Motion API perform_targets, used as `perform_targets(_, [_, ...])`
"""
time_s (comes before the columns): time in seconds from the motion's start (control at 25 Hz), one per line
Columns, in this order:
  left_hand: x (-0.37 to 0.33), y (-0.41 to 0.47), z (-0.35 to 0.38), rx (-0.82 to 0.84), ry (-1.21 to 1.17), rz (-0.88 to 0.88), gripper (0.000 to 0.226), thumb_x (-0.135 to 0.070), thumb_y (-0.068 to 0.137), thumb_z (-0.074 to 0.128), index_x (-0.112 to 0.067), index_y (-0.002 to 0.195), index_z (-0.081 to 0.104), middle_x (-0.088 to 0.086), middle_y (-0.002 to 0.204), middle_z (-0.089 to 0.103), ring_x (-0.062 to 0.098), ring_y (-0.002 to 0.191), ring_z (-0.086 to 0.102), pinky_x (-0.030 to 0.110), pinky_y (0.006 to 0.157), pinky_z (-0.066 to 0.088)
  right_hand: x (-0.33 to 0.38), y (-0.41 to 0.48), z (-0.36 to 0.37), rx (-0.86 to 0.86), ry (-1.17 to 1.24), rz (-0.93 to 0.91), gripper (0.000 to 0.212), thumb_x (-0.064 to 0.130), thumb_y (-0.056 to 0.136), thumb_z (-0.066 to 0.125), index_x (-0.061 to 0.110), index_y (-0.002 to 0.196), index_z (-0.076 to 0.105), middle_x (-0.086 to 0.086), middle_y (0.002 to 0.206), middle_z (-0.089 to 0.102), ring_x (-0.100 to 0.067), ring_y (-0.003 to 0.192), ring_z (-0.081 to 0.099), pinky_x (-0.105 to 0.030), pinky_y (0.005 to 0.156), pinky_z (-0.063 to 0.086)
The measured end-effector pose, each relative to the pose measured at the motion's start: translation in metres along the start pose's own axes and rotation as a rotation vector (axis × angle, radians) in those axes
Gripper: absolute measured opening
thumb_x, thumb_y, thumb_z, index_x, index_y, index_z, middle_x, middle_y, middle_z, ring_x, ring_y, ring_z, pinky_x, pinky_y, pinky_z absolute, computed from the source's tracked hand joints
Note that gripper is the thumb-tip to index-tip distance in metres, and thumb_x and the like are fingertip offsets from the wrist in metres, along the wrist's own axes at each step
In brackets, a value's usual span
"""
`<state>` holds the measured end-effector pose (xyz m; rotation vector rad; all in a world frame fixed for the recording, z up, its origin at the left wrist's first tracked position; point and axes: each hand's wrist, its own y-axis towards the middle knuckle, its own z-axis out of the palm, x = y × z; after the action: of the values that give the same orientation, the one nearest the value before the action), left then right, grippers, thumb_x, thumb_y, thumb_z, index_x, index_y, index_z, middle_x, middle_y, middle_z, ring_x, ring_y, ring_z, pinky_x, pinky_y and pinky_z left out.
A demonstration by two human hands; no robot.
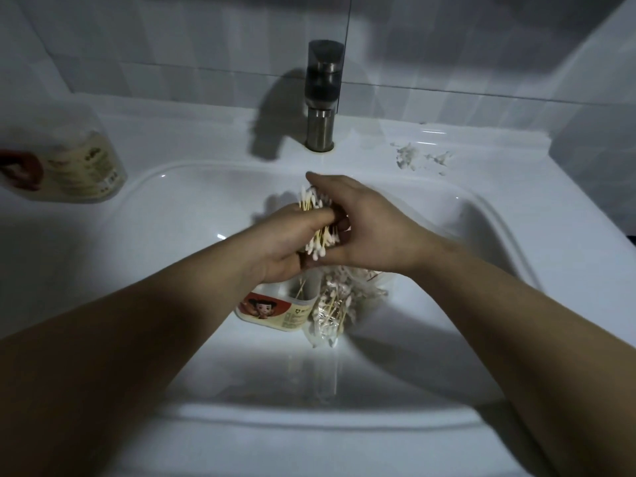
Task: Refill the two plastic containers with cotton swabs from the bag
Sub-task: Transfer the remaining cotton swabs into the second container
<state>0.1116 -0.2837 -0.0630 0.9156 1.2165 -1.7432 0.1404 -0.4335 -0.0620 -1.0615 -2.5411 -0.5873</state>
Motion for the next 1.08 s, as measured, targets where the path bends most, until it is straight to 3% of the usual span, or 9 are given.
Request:
perform_targets(0.08, [0.000,0.000,-0.001,-0.010,-0.004,-0.006,0.017,-0.002,0.099,0.054,-0.003,0.107,0.069,0.015,0.087,0.076,0.024,0.078,0.075,0.032,0.064,0.062,0.003,-0.002,0.001,0.097,0.030,0.038,0.132,0.056,0.058,0.089,0.013,0.160,0.019,-0.006,0.160,0.030,-0.014,0.145,0.030,-0.020,0.118,0.026])
perform_targets(0.12, [0.000,0.000,-0.001,-0.010,0.014,-0.009,0.017,-0.003,0.098,0.054,-0.003,0.107,0.069,0.015,0.088,0.076,0.024,0.080,0.075,0.033,0.066,0.061,0.003,-0.001,0.003,0.099,0.019,0.045,0.129,0.058,0.060,0.087,0.012,0.160,0.021,-0.006,0.159,0.032,-0.014,0.145,0.032,-0.021,0.118,0.027])
perform_targets(0.28, [0.002,-0.001,-0.001,-0.015,0.054,-0.011,0.014,-0.007,0.098,0.058,-0.013,0.091,0.069,0.005,0.077,0.072,0.016,0.071,0.069,0.029,0.063,0.050,0.000,0.000,0.003,-0.011,0.015,0.005,0.099,0.037,0.069,0.088,0.009,0.152,0.041,-0.006,0.145,0.052,-0.015,0.130,0.051,-0.031,0.110,0.043])
perform_targets(0.44, [0.001,-0.001,-0.002,-0.021,0.051,-0.015,0.015,-0.004,0.098,0.055,-0.006,0.098,0.070,0.011,0.083,0.076,0.022,0.077,0.076,0.030,0.062,0.059,0.006,-0.002,0.003,0.096,0.044,0.061,0.120,0.057,0.062,0.087,0.014,0.158,0.028,-0.002,0.154,0.040,-0.010,0.139,0.038,-0.022,0.116,0.032])
perform_targets(0.6, [0.000,-0.002,0.002,-0.008,0.030,-0.018,0.014,-0.008,0.100,0.057,-0.012,0.094,0.069,0.005,0.080,0.074,0.015,0.074,0.072,0.030,0.063,0.060,0.005,0.000,0.002,-0.044,0.067,0.040,0.091,0.039,0.074,0.088,0.014,0.150,0.046,-0.001,0.137,0.058,-0.011,0.122,0.056,-0.023,0.104,0.044])
perform_targets(0.72, [-0.001,-0.001,-0.001,0.001,0.000,-0.025,0.013,-0.008,0.099,0.057,-0.010,0.100,0.070,0.008,0.089,0.075,0.020,0.086,0.073,0.034,0.073,0.060,0.001,-0.002,-0.001,0.064,0.061,0.033,0.112,0.043,0.066,0.092,0.013,0.156,0.033,-0.001,0.142,0.050,-0.004,0.122,0.047,-0.015,0.105,0.039])
perform_targets(0.8, [-0.003,-0.001,-0.002,0.018,-0.041,-0.028,0.014,-0.006,0.100,0.055,-0.008,0.104,0.068,0.010,0.088,0.075,0.021,0.083,0.074,0.032,0.068,0.062,0.001,-0.002,0.001,0.113,-0.006,0.011,0.124,0.045,0.062,0.093,0.011,0.159,0.024,-0.002,0.145,0.045,-0.006,0.125,0.044,-0.009,0.103,0.032])
perform_targets(1.0, [-0.003,-0.001,-0.003,0.034,0.046,-0.039,0.015,-0.010,0.099,0.058,-0.013,0.090,0.069,0.002,0.076,0.070,0.013,0.069,0.070,0.028,0.059,0.051,0.004,-0.001,-0.008,0.082,-0.017,0.069,0.110,0.040,0.068,0.091,0.018,0.157,0.030,0.002,0.128,0.056,-0.002,0.096,0.058,-0.011,0.088,0.044])
perform_targets(1.08, [-0.002,0.001,-0.003,-0.010,0.098,-0.033,0.017,-0.015,0.100,0.060,-0.014,0.085,0.066,0.001,0.070,0.065,0.010,0.061,0.066,0.027,0.054,0.052,0.003,-0.004,-0.010,0.110,-0.012,0.103,0.115,0.044,0.067,0.091,0.020,0.159,0.026,0.004,0.134,0.055,-0.006,0.106,0.059,-0.010,0.088,0.042])
